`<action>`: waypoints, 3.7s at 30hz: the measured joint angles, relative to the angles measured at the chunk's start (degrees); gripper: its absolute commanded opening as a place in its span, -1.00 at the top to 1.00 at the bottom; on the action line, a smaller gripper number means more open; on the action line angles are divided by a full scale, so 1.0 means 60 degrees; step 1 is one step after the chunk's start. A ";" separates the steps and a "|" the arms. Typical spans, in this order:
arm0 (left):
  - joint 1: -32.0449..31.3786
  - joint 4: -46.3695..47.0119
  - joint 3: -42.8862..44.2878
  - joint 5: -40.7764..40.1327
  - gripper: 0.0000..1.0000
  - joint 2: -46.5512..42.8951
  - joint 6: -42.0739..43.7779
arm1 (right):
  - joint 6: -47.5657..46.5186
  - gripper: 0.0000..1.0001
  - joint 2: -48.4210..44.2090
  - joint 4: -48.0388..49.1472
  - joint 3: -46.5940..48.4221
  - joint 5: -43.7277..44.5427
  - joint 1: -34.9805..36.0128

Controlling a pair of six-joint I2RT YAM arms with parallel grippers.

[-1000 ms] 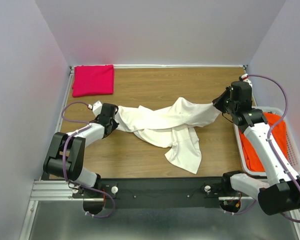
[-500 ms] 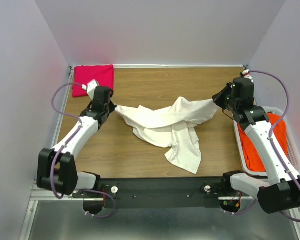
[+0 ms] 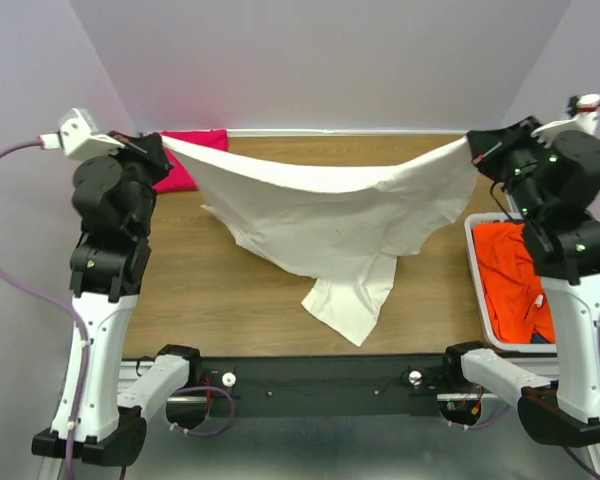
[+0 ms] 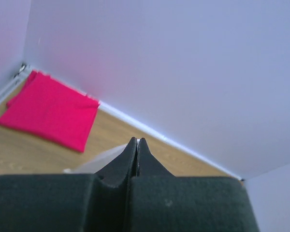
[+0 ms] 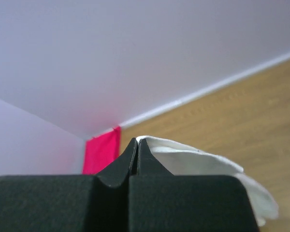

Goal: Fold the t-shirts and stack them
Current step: Flatten the tshirt out, then fold the tshirt

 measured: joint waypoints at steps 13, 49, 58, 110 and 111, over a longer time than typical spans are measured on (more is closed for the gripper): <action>0.0022 0.1129 0.1592 0.0051 1.00 0.0616 -0.0073 | -0.0393 0.99 0.1738 0.0025 0.4153 0.0004 0.0000; 0.2211 0.4860 -0.2448 0.3654 1.00 0.3916 -0.0914 | -0.0350 0.99 0.1632 0.3391 -0.3166 -0.0018 -0.0080; 0.2240 0.4350 -0.6583 0.3646 1.00 0.3224 -0.1668 | 0.0645 0.99 0.0590 0.2328 -0.8258 -0.0692 -0.0080; 0.1596 0.2958 -0.5013 0.3126 1.00 0.5027 -0.0914 | 0.2160 0.99 0.1472 -0.0688 -0.6812 0.0127 -0.0080; 0.1443 0.2980 -0.4798 0.3085 1.00 0.5217 -0.0936 | 0.2160 0.99 0.1650 -0.0619 -0.6652 0.0244 -0.0076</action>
